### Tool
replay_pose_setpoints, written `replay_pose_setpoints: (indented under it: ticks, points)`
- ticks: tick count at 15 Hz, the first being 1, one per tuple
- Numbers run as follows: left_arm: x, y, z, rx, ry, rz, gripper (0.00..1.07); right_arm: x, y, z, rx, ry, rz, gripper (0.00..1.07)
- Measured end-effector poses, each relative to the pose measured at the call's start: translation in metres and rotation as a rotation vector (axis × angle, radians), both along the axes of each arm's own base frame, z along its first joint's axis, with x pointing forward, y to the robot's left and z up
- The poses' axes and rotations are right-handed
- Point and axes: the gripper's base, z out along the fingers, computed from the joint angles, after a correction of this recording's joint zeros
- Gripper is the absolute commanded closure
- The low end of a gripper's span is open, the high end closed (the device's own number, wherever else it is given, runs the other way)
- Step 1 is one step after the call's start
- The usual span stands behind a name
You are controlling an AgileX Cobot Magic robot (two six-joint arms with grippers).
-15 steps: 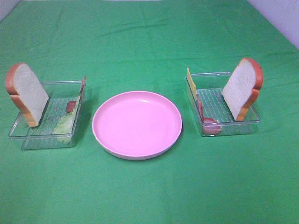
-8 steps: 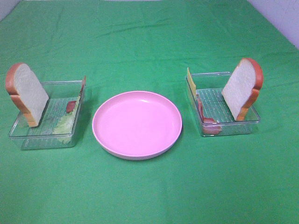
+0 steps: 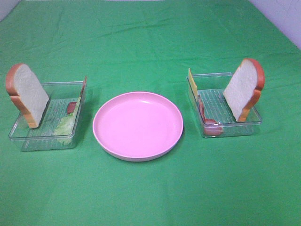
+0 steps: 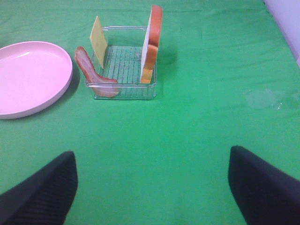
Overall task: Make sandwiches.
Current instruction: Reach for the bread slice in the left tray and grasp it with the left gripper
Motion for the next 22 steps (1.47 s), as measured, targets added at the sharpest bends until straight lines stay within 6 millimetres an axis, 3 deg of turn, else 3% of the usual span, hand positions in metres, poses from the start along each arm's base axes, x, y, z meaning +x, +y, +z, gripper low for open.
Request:
replay_pose_setpoints:
  ticks: [2, 5, 7, 8, 10, 14, 18, 22]
  points:
    - [-0.001, 0.000, 0.003, 0.000, -0.015, 0.000, 0.26, 0.000, 0.000, 0.000, 0.000, 0.000, 0.000, 0.26]
    - [0.004, 0.000, 0.023, -0.007, -0.124, 0.001, 0.26, 0.000, 0.000, 0.000, 0.000, 0.000, 0.000, 0.26]
    - [0.021, 0.000, 0.030, -0.031, -0.121, -0.002, 0.26, 0.000, 0.000, 0.000, 0.000, 0.000, 0.000, 0.26]
    - [0.047, -0.001, 0.033, -0.081, -0.054, -0.011, 0.26, 0.000, 0.000, 0.000, 0.000, 0.000, 0.000, 0.26]
    - [0.070, -0.001, 0.037, -0.113, 0.026, -0.014, 0.26, 0.000, 0.000, 0.000, 0.000, 0.000, 0.000, 0.26]
    - [0.140, 0.002, 0.051, -0.140, 0.250, -0.007, 0.26, 0.000, 0.000, 0.000, 0.000, 0.000, 0.000, 0.26]
    - [0.214, 0.006, 0.037, -0.158, 0.529, -0.008, 0.26, 0.000, 0.000, 0.000, 0.000, 0.000, 0.000, 0.26]
    - [0.292, 0.011, 0.012, -0.164, 0.669, -0.004, 0.26, 0.000, 0.000, 0.000, 0.000, 0.000, 0.000, 0.26]
